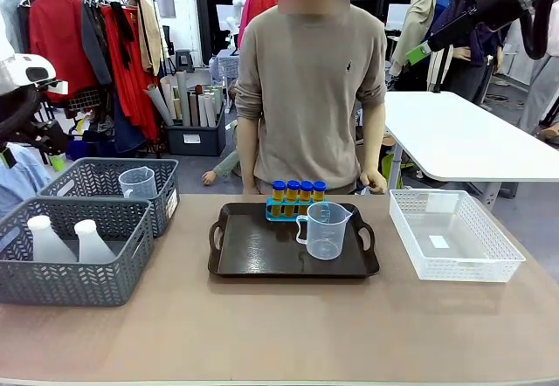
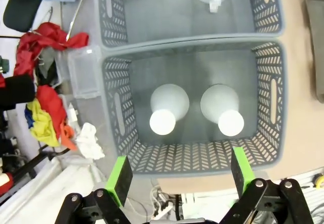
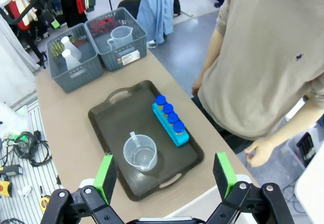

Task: Prepare the laboratory tools.
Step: Pick up one Small flask and place it on the Handle tray.

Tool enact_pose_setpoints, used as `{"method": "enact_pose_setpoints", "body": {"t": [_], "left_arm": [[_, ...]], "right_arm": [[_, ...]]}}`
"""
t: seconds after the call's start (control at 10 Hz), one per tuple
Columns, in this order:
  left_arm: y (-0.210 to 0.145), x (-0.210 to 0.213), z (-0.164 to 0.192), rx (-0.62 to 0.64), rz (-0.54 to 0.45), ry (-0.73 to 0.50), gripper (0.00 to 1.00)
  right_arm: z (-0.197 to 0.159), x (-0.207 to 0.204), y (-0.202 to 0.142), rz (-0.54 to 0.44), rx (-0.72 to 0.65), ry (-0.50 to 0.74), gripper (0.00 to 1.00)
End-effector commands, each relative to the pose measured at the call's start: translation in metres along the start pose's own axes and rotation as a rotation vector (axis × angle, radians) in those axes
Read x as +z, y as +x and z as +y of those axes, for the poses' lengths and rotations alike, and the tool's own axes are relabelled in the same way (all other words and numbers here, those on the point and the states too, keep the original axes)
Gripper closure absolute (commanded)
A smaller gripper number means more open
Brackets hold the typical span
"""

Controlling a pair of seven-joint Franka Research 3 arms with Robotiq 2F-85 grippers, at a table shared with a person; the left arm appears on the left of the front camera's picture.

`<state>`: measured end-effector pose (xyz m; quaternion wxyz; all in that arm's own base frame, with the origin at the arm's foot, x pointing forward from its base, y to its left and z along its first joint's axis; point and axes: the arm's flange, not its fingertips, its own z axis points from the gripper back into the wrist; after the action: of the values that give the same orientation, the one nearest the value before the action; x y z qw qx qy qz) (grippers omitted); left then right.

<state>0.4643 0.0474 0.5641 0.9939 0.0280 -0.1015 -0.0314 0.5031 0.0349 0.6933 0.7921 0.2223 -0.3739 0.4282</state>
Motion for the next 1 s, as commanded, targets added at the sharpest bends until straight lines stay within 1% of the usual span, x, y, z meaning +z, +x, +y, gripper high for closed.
{"method": "enact_pose_setpoints", "body": {"t": [0.0,0.3,0.4,0.6,0.7,0.9], "left_arm": [[0.010,0.002,0.002,0.002,-0.002,0.016,0.00],[0.007,0.000,0.001,-0.001,-0.001,0.002,0.00],[0.011,-0.020,0.012,0.106,-0.006,0.008,0.00],[0.006,-0.045,0.023,0.165,0.003,-0.024,0.00],[0.002,-0.057,0.029,0.205,0.012,-0.016,0.00],[-0.007,-0.083,0.037,0.218,0.049,-0.064,0.00]], "right_arm": [[0.002,0.000,0.001,-0.009,0.002,0.004,0.00],[0.002,0.000,0.001,-0.009,0.002,0.004,0.00],[0.002,0.000,0.001,-0.009,0.002,0.004,0.00],[0.002,0.000,0.001,-0.009,0.002,0.004,0.00],[0.002,0.000,0.001,-0.009,0.002,0.004,0.00],[0.002,0.000,0.001,-0.009,0.002,0.004,0.00]]}}
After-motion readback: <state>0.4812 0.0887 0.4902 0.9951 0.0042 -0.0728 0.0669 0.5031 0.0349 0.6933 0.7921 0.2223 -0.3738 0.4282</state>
